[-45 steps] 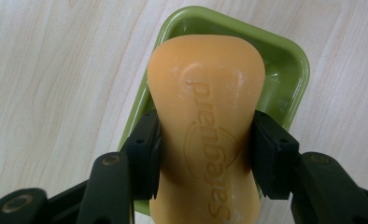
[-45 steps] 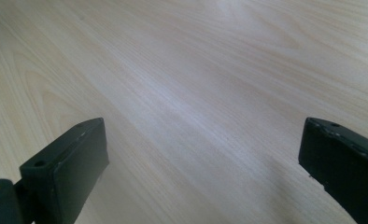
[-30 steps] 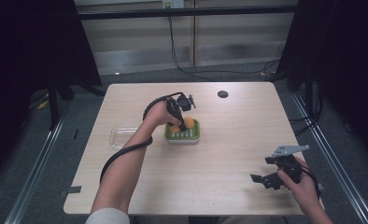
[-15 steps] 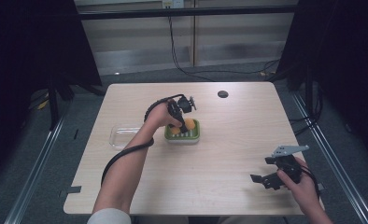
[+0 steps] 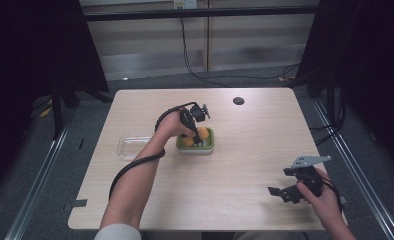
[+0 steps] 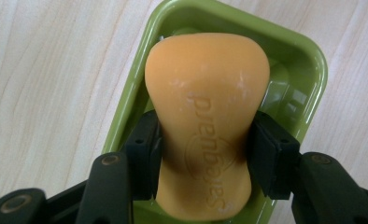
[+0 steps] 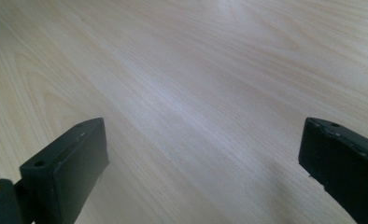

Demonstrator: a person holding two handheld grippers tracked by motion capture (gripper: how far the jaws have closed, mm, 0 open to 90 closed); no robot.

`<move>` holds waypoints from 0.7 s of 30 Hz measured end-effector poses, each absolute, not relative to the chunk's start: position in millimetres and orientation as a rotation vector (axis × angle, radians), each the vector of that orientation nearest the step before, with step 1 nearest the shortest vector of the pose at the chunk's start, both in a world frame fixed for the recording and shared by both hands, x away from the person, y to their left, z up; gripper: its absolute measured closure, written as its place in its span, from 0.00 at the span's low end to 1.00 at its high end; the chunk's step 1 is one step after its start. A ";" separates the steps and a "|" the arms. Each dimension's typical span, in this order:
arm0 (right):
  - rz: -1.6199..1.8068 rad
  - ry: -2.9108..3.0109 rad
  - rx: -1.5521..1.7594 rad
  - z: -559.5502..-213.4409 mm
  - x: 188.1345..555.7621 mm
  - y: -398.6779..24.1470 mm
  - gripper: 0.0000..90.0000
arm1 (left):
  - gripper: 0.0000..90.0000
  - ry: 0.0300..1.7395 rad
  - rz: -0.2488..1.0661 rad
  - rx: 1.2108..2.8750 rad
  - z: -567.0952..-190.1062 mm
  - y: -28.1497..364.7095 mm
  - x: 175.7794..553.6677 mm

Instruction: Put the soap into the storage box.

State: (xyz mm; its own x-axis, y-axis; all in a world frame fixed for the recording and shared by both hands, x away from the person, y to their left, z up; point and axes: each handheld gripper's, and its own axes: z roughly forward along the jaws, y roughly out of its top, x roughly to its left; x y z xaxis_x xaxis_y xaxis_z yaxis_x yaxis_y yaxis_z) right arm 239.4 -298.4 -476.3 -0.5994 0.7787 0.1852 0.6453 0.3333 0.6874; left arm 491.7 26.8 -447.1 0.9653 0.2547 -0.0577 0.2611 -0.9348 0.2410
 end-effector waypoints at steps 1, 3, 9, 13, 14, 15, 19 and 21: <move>1.114 2.412 1.311 -476.2 239.1 -297.9 0.01 | 0.55 0.382 -0.047 2.870 -446.5 27.2 492.4; 1.115 2.418 1.301 -476.2 239.6 -297.3 0.01 | 0.54 0.398 -0.046 2.865 -446.2 27.5 492.2; 1.116 2.423 1.296 -476.2 240.4 -297.0 0.01 | 0.53 0.434 -0.050 2.811 -438.9 29.7 491.5; 1.118 2.426 1.288 -475.5 240.6 -296.0 0.01 | 0.51 0.440 -0.050 2.806 -432.6 32.9 491.5; 1.117 2.424 1.288 -475.3 240.4 -295.7 0.01 | 0.51 0.449 -0.045 2.799 -432.0 33.6 490.9; 1.117 2.424 1.288 -475.3 240.3 -295.7 0.01 | 0.50 0.455 -0.061 2.806 -430.4 34.8 490.7; 1.118 2.424 1.294 -475.6 240.1 -296.0 0.01 | 0.49 0.481 -0.048 2.790 -427.0 40.1 489.0; 1.116 2.425 1.292 -475.8 239.9 -295.8 0.01 | 0.48 0.488 -0.063 2.782 -425.2 43.3 487.7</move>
State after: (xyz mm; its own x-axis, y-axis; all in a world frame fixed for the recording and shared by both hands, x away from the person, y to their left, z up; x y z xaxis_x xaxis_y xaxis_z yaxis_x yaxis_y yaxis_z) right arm 239.9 -295.8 -475.8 -0.6077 0.7730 0.1820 0.6411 0.3422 0.6869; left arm 487.7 43.3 -425.2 0.9408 0.3250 -0.0967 0.3389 -0.8921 0.2990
